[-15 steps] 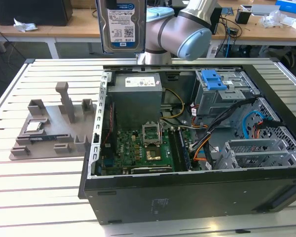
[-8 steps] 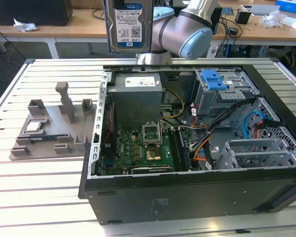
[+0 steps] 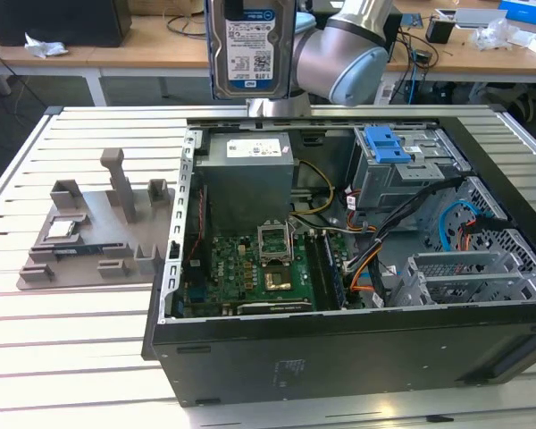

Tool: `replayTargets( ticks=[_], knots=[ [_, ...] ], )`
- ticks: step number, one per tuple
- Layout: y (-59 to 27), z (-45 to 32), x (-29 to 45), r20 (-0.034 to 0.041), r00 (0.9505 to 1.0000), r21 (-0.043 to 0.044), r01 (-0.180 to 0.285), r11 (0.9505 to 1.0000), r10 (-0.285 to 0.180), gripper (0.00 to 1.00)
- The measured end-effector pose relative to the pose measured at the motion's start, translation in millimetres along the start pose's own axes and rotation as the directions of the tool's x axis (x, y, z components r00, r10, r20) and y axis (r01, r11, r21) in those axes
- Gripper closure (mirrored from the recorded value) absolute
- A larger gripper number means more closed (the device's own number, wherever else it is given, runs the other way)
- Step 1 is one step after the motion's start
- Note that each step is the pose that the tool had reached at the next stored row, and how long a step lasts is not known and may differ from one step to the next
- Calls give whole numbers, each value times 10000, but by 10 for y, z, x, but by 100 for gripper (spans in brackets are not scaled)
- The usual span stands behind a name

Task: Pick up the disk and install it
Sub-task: 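Pick up the disk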

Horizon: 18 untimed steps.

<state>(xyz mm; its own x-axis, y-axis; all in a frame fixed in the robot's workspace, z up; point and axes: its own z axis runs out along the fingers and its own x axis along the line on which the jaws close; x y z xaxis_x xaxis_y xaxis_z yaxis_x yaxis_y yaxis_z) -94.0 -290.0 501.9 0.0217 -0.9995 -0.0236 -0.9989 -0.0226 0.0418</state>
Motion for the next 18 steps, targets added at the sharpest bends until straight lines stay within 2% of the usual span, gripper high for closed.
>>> replayTargets(
  ticks=[4, 18],
  knots=[
    [-59, -5, 98, 0, 10000, -2, 2, 10000, -2, 64],
    [-175, -14, 266, -1, 10000, -3, 2, 10000, -2, 64]
  ],
)
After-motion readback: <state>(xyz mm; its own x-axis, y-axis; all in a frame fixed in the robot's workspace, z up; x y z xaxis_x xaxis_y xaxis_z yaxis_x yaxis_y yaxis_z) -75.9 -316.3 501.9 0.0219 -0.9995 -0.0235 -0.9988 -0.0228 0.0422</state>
